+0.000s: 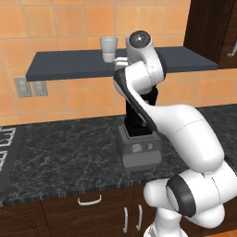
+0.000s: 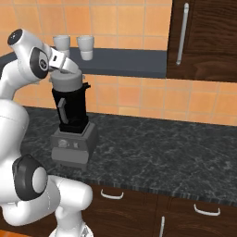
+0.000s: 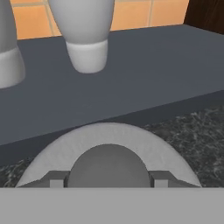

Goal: Close the lid blender by securely placing the lid on top.

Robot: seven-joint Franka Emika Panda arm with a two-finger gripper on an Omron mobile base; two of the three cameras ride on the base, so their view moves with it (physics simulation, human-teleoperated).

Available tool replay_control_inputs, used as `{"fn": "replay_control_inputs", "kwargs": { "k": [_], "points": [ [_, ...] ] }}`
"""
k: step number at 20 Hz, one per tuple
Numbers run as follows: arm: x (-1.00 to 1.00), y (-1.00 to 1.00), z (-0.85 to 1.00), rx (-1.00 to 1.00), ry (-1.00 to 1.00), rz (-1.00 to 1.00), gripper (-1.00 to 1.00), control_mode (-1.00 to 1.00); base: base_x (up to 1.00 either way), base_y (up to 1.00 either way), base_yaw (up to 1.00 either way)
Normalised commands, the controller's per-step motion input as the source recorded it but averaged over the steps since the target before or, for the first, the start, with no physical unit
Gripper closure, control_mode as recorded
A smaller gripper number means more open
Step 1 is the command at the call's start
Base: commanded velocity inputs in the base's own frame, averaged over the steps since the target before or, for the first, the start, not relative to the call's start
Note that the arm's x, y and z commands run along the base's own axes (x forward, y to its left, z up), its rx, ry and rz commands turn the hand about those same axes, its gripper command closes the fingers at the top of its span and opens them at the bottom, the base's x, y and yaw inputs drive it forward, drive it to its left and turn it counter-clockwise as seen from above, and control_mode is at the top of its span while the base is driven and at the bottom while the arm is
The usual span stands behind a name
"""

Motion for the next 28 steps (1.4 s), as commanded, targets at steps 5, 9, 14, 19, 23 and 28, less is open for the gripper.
{"fn": "replay_control_inputs", "kwargs": {
  "k": [5, 9, 14, 19, 23, 28],
  "points": [
    [0.05, -0.09, 0.21, 0.0, 0.0, 0.0, 1.0, -1.0, 0.0, 0.0, 0.0],
    [0.01, 0.09, 0.64, 0.0, 0.0, 0.0, 1.0, -1.0, 0.0, 0.0, 0.0],
    [-0.11, -0.16, 0.3, -0.02, 0.0, -0.01, 1.0, -1.0, 0.0, 0.0, 0.0],
    [-0.38, -0.43, 0.0, -0.02, -0.04, -0.01, 1.0, -1.0, 0.0, 0.0, 0.0],
    [-0.09, 0.08, -0.01, -0.01, -0.05, 0.0, 1.0, -1.0, 0.0, 0.0, 0.0],
    [0.34, 0.4, 0.0, 0.0, -0.05, -0.01, 1.0, -1.0, 0.0, 0.0, 0.0]
  ]
}}
